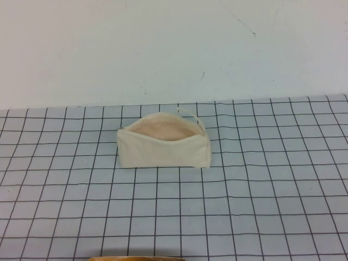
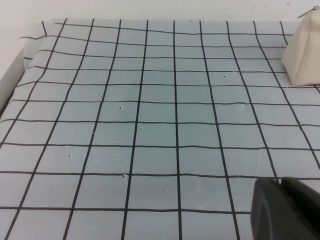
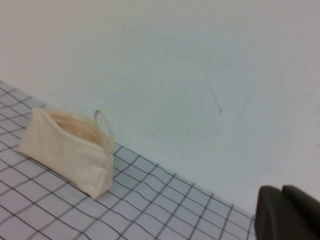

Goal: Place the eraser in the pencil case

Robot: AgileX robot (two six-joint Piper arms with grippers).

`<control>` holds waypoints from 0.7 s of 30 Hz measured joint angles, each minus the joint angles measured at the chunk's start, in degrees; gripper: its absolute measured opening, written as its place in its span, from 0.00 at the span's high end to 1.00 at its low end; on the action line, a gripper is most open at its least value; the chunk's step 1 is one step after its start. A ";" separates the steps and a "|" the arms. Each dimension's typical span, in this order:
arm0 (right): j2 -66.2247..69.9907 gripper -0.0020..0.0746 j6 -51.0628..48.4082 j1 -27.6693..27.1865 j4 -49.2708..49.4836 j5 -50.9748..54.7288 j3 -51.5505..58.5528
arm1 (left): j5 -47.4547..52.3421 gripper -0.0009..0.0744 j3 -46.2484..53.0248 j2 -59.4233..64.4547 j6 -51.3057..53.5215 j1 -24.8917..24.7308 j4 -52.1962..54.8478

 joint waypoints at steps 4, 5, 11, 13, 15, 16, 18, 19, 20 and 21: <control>-3.40 0.98 7.60 -2.28 -6.52 -2.16 4.95 | 0.00 0.99 0.00 0.00 0.00 0.00 0.00; -4.21 0.98 10.82 -3.96 -8.83 -1.93 5.77 | 0.00 0.99 0.00 0.00 0.00 0.00 0.00; -6.01 0.98 22.68 -17.20 -17.16 5.77 9.53 | 0.00 0.99 0.00 0.00 0.00 0.00 0.00; -6.14 0.98 23.47 -21.20 -17.16 6.54 11.39 | 0.00 0.99 0.00 0.00 0.00 0.00 0.00; -6.14 0.98 23.68 -23.72 -17.16 5.42 13.73 | 0.00 0.99 0.00 0.00 0.00 0.00 0.00; -6.14 0.98 23.71 -24.62 -17.16 3.83 15.31 | 0.00 0.99 0.00 0.00 0.00 0.00 0.00; -6.14 0.98 24.22 -25.29 -17.16 0.41 18.62 | 0.00 0.99 0.00 0.00 -0.10 0.00 0.00; -6.14 0.98 24.49 -25.32 -17.16 -0.40 19.69 | 0.00 0.99 0.00 0.00 -0.10 0.00 0.00; -6.14 0.98 24.90 -25.32 -17.16 0.02 20.09 | 0.00 0.99 0.00 0.00 -0.10 0.00 0.00; -6.14 0.98 25.03 -24.91 -17.16 1.11 20.33 | 0.00 0.99 0.00 0.00 -0.10 0.00 0.00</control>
